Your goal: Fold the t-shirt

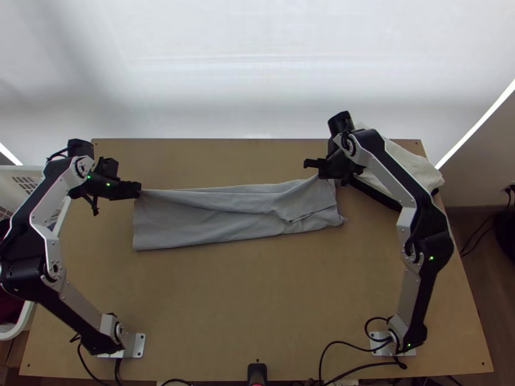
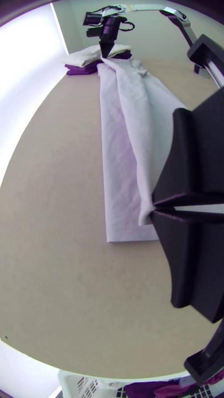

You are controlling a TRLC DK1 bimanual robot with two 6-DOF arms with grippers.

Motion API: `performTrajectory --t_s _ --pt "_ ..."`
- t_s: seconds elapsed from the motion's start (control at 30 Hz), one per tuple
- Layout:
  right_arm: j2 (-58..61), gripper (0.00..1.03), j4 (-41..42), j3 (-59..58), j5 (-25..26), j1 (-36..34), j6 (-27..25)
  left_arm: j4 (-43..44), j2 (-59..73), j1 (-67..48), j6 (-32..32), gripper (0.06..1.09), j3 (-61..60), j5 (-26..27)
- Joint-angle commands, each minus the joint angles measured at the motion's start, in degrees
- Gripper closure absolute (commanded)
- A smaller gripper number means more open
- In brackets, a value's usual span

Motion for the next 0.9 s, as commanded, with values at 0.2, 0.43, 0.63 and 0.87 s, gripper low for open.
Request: performTrajectory --t_s 0.2,0.43,0.63,0.87 --pt "3.04 1.00 2.18 2.65 2.61 0.13 -0.76 2.63 2.39 0.33 -3.01 1.04 -0.94 -0.36" --pt "2.86 0.95 4.46 2.03 5.42 0.39 -0.67 4.39 1.95 0.94 -6.44 1.04 -2.26 -0.36" --pt "-0.39 0.06 4.37 1.41 5.42 0.65 -0.67 4.92 -0.25 3.32 -9.08 0.30 -3.40 0.17" --pt "-9.44 0.04 5.17 -0.17 7.18 0.57 -0.67 1.93 0.72 8.06 -10.75 0.21 -1.11 5.35"
